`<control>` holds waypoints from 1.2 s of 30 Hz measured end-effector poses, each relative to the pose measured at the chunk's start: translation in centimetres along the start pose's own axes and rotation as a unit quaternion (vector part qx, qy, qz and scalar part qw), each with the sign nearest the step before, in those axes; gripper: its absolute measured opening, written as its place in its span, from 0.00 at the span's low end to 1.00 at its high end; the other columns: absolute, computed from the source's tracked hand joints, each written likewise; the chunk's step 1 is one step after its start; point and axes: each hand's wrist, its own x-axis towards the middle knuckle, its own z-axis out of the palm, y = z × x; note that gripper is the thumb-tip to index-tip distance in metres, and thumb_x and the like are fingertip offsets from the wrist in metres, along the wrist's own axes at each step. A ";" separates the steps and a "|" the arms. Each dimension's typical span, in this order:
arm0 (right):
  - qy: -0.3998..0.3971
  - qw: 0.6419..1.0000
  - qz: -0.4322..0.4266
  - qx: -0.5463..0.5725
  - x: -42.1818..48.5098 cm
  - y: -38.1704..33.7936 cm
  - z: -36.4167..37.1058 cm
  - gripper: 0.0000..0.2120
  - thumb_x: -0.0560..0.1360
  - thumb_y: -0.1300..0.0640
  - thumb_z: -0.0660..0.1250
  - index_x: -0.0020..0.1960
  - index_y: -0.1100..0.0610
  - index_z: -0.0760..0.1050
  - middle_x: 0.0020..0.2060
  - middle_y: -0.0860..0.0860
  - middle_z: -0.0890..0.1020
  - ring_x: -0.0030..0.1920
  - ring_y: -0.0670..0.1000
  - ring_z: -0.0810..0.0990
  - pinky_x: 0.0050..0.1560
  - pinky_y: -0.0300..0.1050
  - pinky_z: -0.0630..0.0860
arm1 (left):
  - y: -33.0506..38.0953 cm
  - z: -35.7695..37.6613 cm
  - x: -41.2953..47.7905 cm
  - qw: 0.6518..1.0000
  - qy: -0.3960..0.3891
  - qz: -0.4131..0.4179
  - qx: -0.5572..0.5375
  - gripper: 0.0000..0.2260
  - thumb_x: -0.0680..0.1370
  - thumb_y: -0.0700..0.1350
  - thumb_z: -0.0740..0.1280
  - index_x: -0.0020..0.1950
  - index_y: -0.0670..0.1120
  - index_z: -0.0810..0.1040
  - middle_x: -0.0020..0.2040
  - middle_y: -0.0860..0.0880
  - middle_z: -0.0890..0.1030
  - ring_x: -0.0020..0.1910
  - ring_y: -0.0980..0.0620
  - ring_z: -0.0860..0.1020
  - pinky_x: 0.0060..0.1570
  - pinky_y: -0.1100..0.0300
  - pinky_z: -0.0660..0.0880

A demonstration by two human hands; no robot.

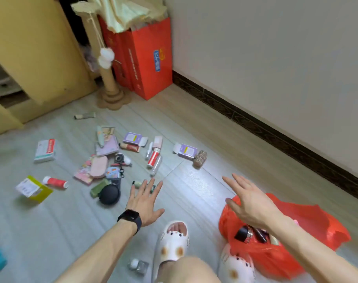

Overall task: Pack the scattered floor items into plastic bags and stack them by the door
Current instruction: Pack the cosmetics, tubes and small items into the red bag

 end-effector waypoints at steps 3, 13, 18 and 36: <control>0.004 0.997 -0.081 -0.019 2.6 -4.1 -1.9 0.31 0.79 0.43 0.60 0.79 0.41 0.50 0.79 0.48 0.54 0.78 0.52 0.55 0.75 0.48 0.59 | -4.3 2.0 -3.7 0.995 -0.034 -0.097 -0.021 0.40 0.76 0.67 0.57 0.79 0.56 0.39 0.81 0.48 0.42 0.79 0.44 0.44 0.74 0.39 0.44; -0.157 0.953 -0.230 -0.119 9.1 -14.6 6.7 0.31 0.80 0.45 0.57 0.79 0.39 0.46 0.80 0.52 0.49 0.79 0.54 0.50 0.76 0.52 0.56 | -5.2 11.2 -10.4 0.976 -0.166 -0.073 -0.121 0.40 0.68 0.51 0.66 0.78 0.61 0.53 0.80 0.49 0.48 0.79 0.47 0.48 0.76 0.47 0.45; -0.211 0.949 -0.222 -0.080 11.6 -17.5 14.0 0.31 0.80 0.46 0.57 0.79 0.40 0.47 0.80 0.52 0.47 0.78 0.55 0.50 0.75 0.52 0.56 | -5.1 13.4 -9.0 0.982 -0.126 -0.039 -0.134 0.17 0.75 0.58 0.67 0.60 0.53 0.76 0.73 0.51 0.65 0.69 0.48 0.67 0.66 0.55 0.61; -0.058 0.970 -0.204 -0.121 17.2 -15.6 21.6 0.15 0.59 0.62 0.77 0.41 0.51 0.76 0.43 0.55 0.76 0.41 0.58 0.76 0.35 0.49 0.70 | -11.8 9.8 3.2 0.994 0.097 0.017 -0.038 0.11 0.71 0.46 0.75 0.51 0.46 0.80 0.49 0.50 0.80 0.47 0.46 0.79 0.44 0.55 0.74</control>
